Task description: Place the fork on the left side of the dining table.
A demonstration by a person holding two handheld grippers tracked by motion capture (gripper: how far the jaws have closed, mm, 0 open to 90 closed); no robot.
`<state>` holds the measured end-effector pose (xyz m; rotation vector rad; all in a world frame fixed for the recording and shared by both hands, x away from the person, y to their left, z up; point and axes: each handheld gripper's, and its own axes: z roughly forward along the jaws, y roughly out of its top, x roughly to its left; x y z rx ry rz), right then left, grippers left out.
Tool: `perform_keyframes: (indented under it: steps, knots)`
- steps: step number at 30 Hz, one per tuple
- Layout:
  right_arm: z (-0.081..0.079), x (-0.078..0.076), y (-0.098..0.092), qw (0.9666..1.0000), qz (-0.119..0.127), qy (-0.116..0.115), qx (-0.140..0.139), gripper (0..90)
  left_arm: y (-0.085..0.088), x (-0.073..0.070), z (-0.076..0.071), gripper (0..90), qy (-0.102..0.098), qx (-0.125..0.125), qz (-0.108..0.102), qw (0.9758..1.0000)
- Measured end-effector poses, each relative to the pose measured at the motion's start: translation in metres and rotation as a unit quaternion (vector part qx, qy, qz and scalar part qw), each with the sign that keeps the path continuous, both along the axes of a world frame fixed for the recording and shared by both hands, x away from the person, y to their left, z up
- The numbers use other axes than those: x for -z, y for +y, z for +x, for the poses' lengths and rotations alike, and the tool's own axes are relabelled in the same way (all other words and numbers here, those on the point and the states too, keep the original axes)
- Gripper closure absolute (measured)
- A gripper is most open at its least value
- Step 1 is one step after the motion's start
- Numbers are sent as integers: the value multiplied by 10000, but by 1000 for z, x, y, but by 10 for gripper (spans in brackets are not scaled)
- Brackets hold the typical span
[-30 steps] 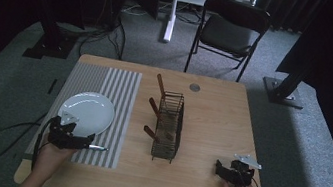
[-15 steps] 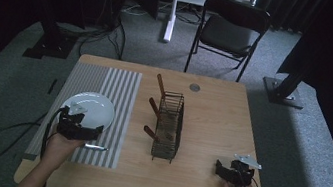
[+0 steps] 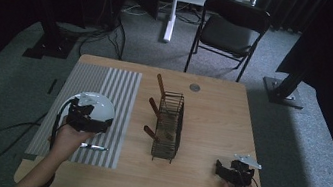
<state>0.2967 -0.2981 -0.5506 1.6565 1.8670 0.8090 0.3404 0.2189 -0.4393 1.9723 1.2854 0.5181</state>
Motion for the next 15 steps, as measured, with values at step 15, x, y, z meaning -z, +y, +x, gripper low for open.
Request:
perform_keyframes:
  steps: [15]
  knots:
    - [0, 0, 0, 10000, -4, -7, -3, 130, -28, -19, 22, 35, -84, 207, 1, 9998]
